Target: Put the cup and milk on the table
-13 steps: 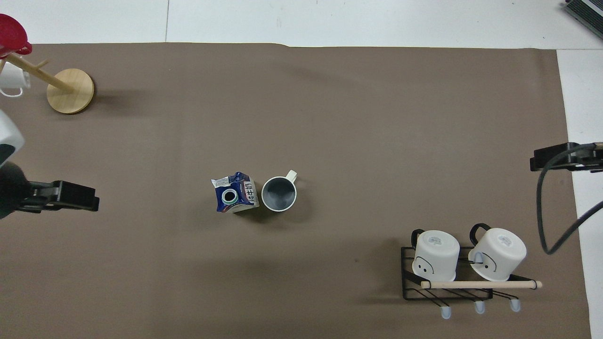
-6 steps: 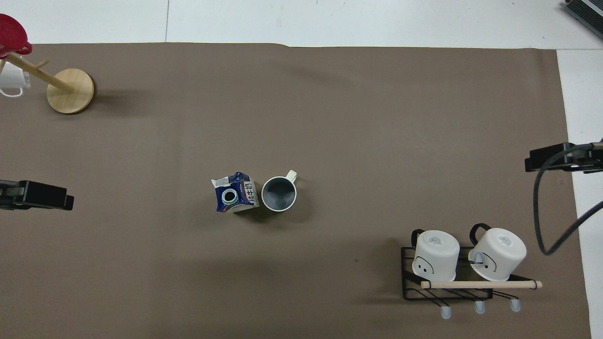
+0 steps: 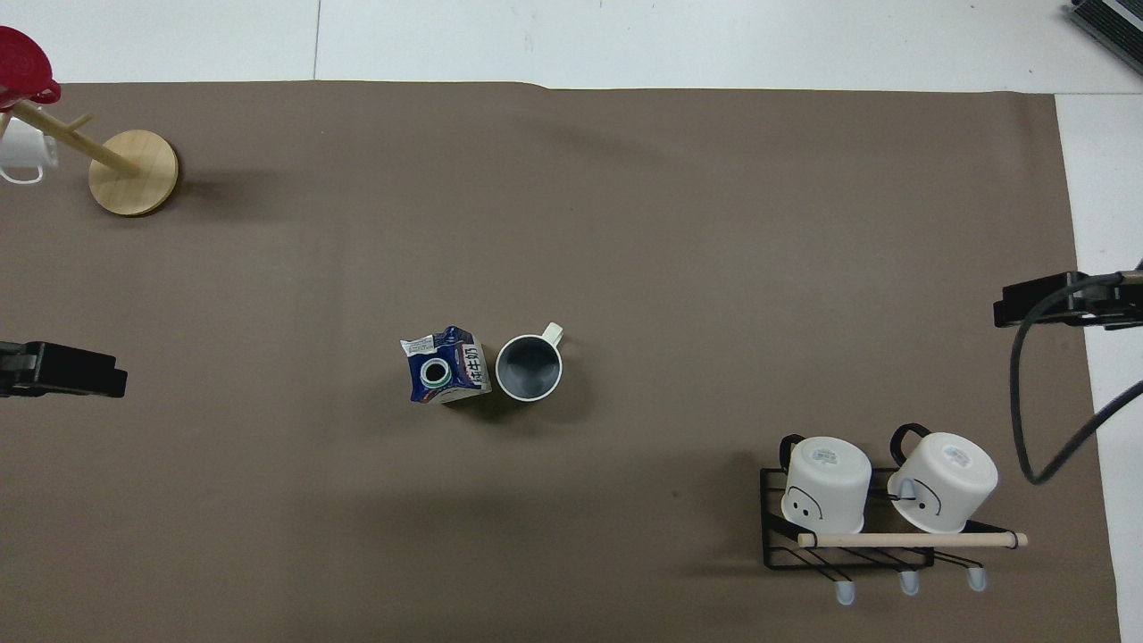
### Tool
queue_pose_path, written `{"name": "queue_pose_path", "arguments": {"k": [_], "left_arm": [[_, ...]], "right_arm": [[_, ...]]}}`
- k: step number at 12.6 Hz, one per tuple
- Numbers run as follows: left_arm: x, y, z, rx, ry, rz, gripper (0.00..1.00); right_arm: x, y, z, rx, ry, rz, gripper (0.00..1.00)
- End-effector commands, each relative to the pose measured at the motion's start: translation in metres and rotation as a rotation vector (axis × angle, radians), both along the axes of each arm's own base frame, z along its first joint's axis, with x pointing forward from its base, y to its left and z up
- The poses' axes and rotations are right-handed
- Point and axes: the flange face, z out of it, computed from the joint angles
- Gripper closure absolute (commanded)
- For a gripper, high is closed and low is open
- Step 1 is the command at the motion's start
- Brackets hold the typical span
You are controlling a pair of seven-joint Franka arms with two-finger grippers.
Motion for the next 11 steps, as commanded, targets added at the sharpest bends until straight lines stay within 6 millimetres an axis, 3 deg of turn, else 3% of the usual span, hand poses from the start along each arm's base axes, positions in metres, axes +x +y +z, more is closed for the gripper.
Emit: {"name": "queue_pose_path", "arguments": {"k": [1, 11], "left_arm": [[-0.0003, 0.0035, 0.0052, 0.021, 0.003, 0.007, 0.0], [-0.0029, 0.0012, 0.0034, 0.015, 0.008, 0.004, 0.0]], "right_arm": [[-0.0067, -0.0026, 0.0007, 0.025, 0.0, -0.014, 0.0], [-0.0075, -0.0027, -0.0012, 0.025, 0.003, -0.016, 0.0]]}}
